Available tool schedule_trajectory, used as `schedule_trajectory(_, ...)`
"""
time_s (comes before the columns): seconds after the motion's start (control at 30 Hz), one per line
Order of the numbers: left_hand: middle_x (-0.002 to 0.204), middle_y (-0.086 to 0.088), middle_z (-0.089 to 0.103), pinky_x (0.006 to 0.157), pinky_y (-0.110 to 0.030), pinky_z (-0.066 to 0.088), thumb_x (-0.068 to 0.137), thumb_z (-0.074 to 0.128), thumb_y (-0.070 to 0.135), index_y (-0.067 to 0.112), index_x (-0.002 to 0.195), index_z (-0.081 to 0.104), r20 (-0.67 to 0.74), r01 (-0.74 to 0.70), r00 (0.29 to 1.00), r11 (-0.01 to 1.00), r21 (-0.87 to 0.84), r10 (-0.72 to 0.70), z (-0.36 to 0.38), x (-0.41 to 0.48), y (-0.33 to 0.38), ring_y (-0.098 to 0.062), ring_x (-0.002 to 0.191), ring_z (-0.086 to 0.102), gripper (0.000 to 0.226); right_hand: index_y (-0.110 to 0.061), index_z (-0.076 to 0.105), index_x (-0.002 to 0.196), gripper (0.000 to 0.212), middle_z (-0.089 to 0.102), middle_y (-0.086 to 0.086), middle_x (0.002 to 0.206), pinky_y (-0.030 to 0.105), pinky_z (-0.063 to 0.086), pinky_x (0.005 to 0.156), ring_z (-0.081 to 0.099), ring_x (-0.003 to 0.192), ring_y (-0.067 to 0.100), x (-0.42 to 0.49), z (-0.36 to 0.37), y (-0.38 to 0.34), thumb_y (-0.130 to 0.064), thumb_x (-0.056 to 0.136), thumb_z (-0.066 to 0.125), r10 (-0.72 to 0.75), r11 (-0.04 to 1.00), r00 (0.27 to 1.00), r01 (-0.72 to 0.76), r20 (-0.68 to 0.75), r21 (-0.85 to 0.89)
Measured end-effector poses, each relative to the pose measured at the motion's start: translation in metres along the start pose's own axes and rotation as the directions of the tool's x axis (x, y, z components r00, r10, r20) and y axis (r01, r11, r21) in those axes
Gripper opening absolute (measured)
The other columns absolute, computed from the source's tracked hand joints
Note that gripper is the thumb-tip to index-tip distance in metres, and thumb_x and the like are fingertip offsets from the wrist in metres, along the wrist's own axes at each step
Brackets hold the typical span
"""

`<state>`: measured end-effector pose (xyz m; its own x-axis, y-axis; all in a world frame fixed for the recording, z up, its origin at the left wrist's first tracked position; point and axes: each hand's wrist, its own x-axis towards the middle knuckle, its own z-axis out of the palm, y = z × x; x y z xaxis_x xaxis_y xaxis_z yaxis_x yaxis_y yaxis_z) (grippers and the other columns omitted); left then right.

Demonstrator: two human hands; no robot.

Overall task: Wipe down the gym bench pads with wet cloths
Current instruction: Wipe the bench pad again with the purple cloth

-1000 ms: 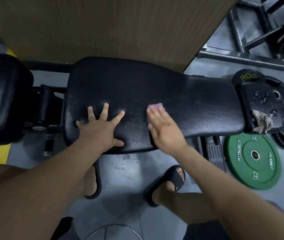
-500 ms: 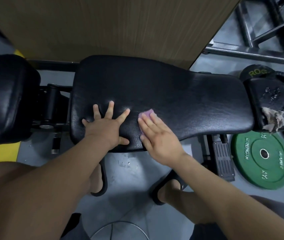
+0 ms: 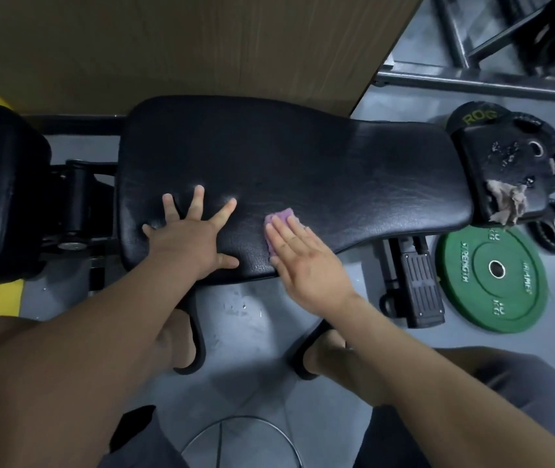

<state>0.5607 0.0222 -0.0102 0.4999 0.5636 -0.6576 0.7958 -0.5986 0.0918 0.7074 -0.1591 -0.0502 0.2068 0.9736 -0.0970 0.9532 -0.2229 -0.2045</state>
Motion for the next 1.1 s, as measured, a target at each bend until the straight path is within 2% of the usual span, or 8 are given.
schedule_trajectory(0.23,0.162,0.008,-0.038,0.114,-0.077,0.017,0.080,0.064,0.076,0.064,0.147,-0.020,-0.006,-0.004,1.000,1.000,-0.003,0.004,0.000,-0.002,-0.001,-0.044,0.151,-0.024,0.109,-0.010,0.017,0.162,0.057,0.012,0.005,0.170,0.050,0.014,0.127,0.004,0.157,0.028,-0.017,-0.008,0.062,-0.035,0.111,0.026,0.480,0.876,0.874,-0.475,-0.069,0.077)
schedule_trajectory(0.4,0.162,0.008,-0.038,0.114,-0.077,0.018,0.079,0.065,0.077,0.064,0.147,-0.020,-0.010,-0.008,1.000,1.000,-0.004,0.008,-0.001,-0.001,-0.001,-0.044,0.151,-0.024,0.110,-0.011,0.012,0.162,0.060,0.005,0.003,0.171,0.042,0.002,0.129,-0.008,0.157,0.024,-0.020,0.011,-0.023,-0.038,0.110,0.021,0.329,0.943,0.943,-0.327,-0.036,0.067)
schedule_trajectory(0.53,0.162,0.008,-0.038,0.113,-0.077,0.018,0.078,0.065,0.077,0.064,0.147,-0.020,0.002,-0.021,1.000,1.000,-0.002,0.021,-0.004,-0.002,-0.001,-0.045,0.151,-0.024,0.110,-0.020,0.012,0.163,0.059,0.005,-0.005,0.171,0.042,0.010,0.128,-0.005,0.157,0.016,-0.020,-0.001,0.011,-0.044,0.110,0.021,0.115,0.993,0.993,-0.115,0.034,-0.006)
schedule_trajectory(0.73,0.166,0.010,-0.029,0.117,-0.070,0.024,0.083,0.068,0.068,0.059,0.153,-0.010,0.021,-0.082,0.996,0.997,-0.007,0.082,-0.016,-0.010,-0.014,-0.042,0.154,-0.017,0.105,-0.017,0.006,0.164,0.063,0.000,-0.001,0.171,0.045,0.004,0.127,-0.005,0.157,0.025,0.055,-0.027,0.073,-0.045,0.109,0.021,0.409,0.910,0.911,-0.411,0.057,0.047)
schedule_trajectory(0.83,0.170,0.005,-0.016,0.121,-0.056,0.026,0.088,0.068,0.060,0.042,0.161,-0.001,-0.060,-0.078,0.995,0.997,0.031,0.079,-0.023,-0.009,-0.029,-0.032,0.157,-0.003,0.103,-0.006,0.024,0.159,0.058,0.021,0.009,0.167,0.048,0.018,0.124,0.015,0.154,0.035,0.074,-0.029,0.073,-0.033,0.108,0.029,0.404,0.913,0.915,-0.404,-0.003,0.052)
schedule_trajectory(0.93,0.170,0.004,-0.014,0.124,-0.052,0.022,0.088,0.067,0.061,0.037,0.162,-0.001,-0.086,-0.085,0.993,0.996,0.012,0.085,-0.018,-0.005,-0.041,-0.025,0.157,-0.005,0.103,0.000,0.060,0.119,0.048,0.060,0.016,0.127,0.046,0.045,0.094,0.054,0.110,0.042,0.063,-0.027,0.070,-0.031,0.097,0.031,0.384,0.923,0.901,-0.380,-0.203,0.061)
schedule_trajectory(1.0,0.169,0.006,-0.020,0.125,-0.052,0.016,0.091,0.064,0.061,0.040,0.161,-0.006,-0.081,-0.089,0.993,0.996,0.000,0.089,-0.013,-0.004,-0.044,-0.022,0.157,-0.011,0.101,-0.001,0.064,0.104,0.036,0.062,0.018,0.110,0.046,0.047,0.077,0.054,0.091,0.040,0.056,-0.023,0.076,-0.028,0.096,0.043,0.397,0.913,0.853,-0.404,-0.339,0.055)
schedule_trajectory(1.1,0.167,0.010,-0.026,0.124,-0.051,0.010,0.094,0.060,0.061,0.044,0.160,-0.011,-0.072,-0.079,0.994,0.997,0.010,0.079,-0.010,-0.006,-0.043,-0.019,0.156,-0.016,0.098,0.000,0.065,0.113,0.035,0.055,0.024,0.105,0.049,0.050,0.072,0.053,0.088,0.040,0.059,-0.019,0.082,-0.027,0.098,0.050,0.424,0.900,0.833,-0.432,-0.355,0.063)
